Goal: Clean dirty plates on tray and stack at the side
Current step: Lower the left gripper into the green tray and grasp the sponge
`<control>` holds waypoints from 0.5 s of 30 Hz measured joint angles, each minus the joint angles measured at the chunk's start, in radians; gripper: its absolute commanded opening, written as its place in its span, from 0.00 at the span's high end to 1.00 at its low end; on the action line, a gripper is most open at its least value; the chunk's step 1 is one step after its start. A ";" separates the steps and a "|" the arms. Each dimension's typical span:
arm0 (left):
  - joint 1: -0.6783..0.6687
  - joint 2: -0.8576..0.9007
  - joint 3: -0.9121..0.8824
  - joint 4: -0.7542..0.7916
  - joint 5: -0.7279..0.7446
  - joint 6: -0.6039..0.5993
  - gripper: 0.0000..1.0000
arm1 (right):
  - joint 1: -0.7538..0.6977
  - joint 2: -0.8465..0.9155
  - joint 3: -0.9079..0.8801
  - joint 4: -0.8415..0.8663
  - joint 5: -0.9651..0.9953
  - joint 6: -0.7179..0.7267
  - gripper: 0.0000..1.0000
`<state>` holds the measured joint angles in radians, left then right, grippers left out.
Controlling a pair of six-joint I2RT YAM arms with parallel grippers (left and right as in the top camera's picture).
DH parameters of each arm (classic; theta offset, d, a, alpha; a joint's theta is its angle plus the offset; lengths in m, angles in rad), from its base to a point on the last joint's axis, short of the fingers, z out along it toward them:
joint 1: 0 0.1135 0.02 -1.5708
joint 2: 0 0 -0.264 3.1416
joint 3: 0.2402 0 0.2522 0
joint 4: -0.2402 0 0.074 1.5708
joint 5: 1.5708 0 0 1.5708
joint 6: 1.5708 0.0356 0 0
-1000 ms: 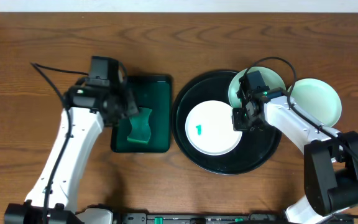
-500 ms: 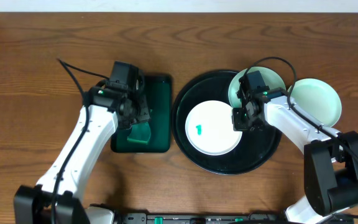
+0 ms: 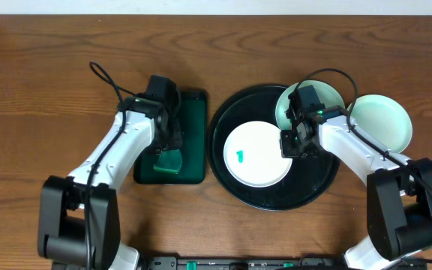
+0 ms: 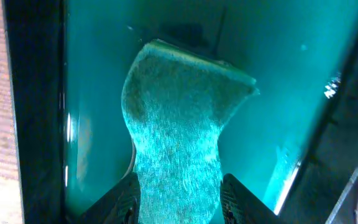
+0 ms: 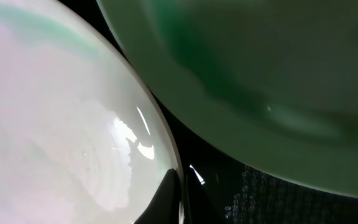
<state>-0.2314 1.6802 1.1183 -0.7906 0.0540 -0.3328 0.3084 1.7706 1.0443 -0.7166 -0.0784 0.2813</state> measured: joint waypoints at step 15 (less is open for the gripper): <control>0.000 0.117 0.000 0.044 -0.005 0.001 0.56 | 0.000 0.000 0.000 0.000 0.000 0.000 0.99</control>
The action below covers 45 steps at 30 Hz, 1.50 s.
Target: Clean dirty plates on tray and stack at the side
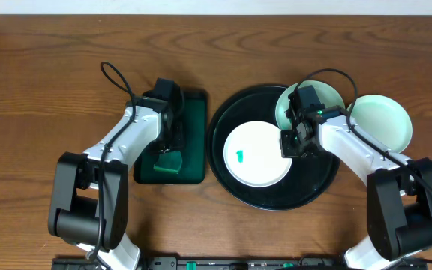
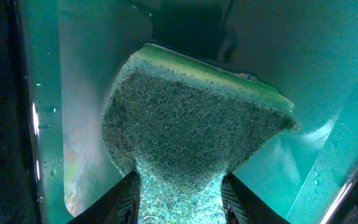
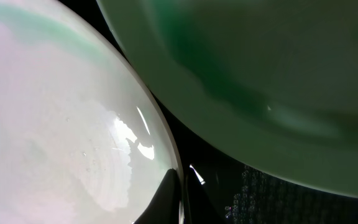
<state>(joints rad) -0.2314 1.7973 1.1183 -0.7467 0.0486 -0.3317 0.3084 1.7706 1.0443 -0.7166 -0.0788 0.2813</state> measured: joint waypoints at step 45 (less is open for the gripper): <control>0.001 -0.450 0.013 -0.009 -0.018 0.041 0.93 | 0.000 0.000 0.000 0.005 0.000 0.014 0.89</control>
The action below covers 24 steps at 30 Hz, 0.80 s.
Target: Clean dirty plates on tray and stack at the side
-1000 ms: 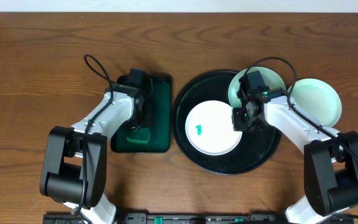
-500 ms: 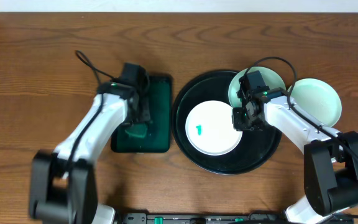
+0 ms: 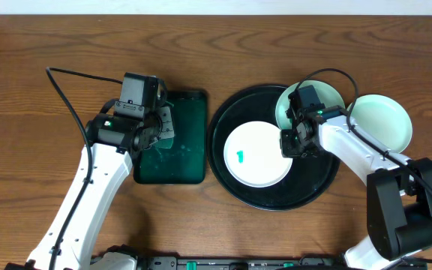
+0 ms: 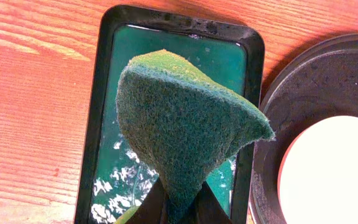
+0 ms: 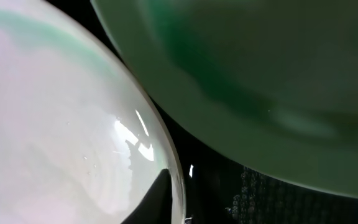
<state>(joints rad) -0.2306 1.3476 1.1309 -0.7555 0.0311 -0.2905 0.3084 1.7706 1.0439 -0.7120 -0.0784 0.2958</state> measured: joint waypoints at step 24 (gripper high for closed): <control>0.000 0.000 0.000 -0.003 0.000 0.000 0.93 | 0.000 -0.003 -0.018 0.040 0.000 0.000 0.99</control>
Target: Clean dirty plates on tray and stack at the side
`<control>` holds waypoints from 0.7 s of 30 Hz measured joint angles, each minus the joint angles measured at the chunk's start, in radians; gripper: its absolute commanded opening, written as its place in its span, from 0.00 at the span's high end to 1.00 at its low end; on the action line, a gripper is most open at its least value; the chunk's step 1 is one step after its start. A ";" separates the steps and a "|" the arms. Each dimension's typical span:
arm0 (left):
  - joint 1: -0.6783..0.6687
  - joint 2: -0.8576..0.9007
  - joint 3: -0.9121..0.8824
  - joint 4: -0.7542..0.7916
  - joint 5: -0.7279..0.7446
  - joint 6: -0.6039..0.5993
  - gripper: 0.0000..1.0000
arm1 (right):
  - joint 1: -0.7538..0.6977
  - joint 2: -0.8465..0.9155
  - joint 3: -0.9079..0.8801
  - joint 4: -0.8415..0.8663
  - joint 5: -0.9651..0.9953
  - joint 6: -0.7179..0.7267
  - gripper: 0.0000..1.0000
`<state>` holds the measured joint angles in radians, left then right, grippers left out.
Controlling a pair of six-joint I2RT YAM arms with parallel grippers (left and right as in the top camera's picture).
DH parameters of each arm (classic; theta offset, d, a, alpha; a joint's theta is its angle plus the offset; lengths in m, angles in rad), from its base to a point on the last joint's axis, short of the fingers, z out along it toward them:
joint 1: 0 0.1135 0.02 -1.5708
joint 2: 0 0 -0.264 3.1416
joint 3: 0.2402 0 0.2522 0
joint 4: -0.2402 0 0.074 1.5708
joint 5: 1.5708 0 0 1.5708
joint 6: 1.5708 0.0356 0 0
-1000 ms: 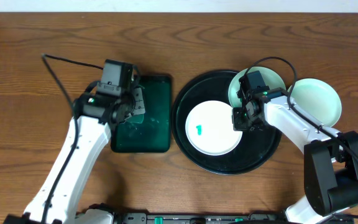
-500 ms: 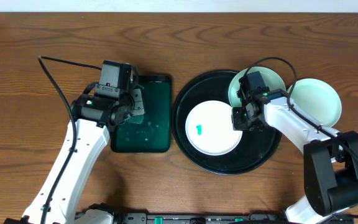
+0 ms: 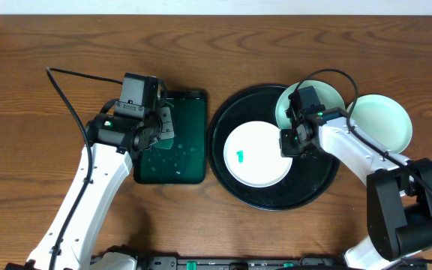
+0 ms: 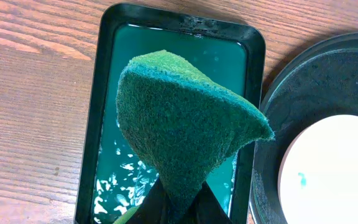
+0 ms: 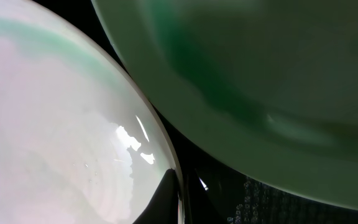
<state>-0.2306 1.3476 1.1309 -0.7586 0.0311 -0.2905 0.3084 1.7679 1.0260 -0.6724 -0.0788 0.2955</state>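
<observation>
A white plate [image 3: 255, 154] with a small green smear lies in the round black tray [image 3: 235, 105]. My right gripper [image 3: 291, 142] is shut on that plate's right rim; in the right wrist view the white plate [image 5: 55, 124] fills the left side. A pale green plate [image 3: 287, 101] leans on the tray's far right rim. My left gripper [image 3: 158, 129] is shut on a green sponge [image 4: 179, 127], held above the dark green water basin [image 3: 172, 139].
A second pale green plate [image 3: 385, 124] rests on the wooden table to the right of the tray. The left arm's cable [image 3: 73, 75] runs across the table at the far left.
Almost nothing moved: the sponge hangs in the same spot over the basin, with ripples spreading on the water. The right gripper keeps its grip on the plate rim.
The left gripper first held the sponge down in the basin's water, at two moments. Then it held the sponge lifted clear above the basin, where it remains. The right gripper stayed shut on the white plate's rim throughout.
</observation>
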 measured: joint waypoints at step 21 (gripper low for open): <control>0.000 0.155 -0.022 0.001 0.000 -0.005 0.93 | 0.000 0.000 0.000 0.001 -0.003 0.000 0.99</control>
<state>-0.2306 1.5024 1.1091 -0.7578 0.0311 -0.2951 0.3084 1.7679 1.0256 -0.6716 -0.0818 0.2955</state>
